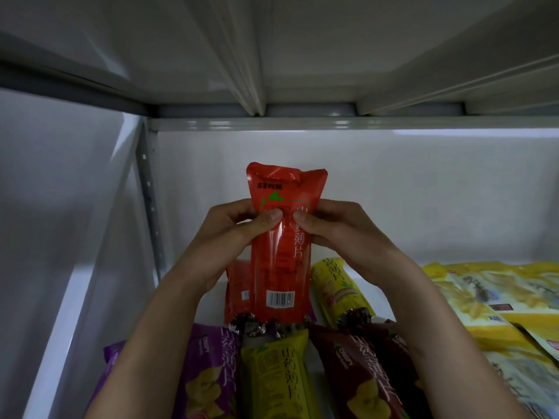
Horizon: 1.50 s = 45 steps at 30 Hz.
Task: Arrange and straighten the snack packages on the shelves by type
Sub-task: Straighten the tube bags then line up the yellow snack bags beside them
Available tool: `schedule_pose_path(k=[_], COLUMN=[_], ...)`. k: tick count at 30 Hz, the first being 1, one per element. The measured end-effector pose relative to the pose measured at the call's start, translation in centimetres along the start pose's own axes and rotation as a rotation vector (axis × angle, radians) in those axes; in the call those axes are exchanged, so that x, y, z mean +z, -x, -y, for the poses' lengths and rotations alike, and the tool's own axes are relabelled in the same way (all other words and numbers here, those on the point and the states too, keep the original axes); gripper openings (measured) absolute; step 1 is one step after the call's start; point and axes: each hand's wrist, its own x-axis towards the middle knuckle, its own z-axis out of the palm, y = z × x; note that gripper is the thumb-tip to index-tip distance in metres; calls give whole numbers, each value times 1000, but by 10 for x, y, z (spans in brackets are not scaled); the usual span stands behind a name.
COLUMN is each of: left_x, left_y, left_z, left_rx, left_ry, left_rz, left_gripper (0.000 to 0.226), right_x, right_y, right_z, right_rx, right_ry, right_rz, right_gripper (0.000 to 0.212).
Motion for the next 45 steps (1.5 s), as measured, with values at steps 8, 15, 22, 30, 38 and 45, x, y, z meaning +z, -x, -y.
schedule_pose_path(k=[8, 15, 22, 30, 38, 45], left_x=[2, -2, -6, 2, 9, 9], left_y=[0, 3, 1, -2, -1, 0], left_z=[-1, 1, 3, 3, 2, 5], left_rx=[-65, -143, -165, -144, -138, -203], left_ry=[25, 59, 68, 60, 92, 38], left_rz=[73, 177, 176, 152, 138, 215], left_gripper=[35, 46, 43, 44, 47, 47], right_x=[-3, 4, 5, 1, -2, -1], right_y=[0, -4, -5, -3, -4, -6], right_z=[0, -6, -6, -4, -9, -9], right_rx=[34, 12, 0, 40, 24, 44], right_ry=[31, 64, 29, -10, 1, -88], right_rz=[23, -28, -71, 46, -13, -93], right_gripper=[29, 24, 43, 56, 33, 34])
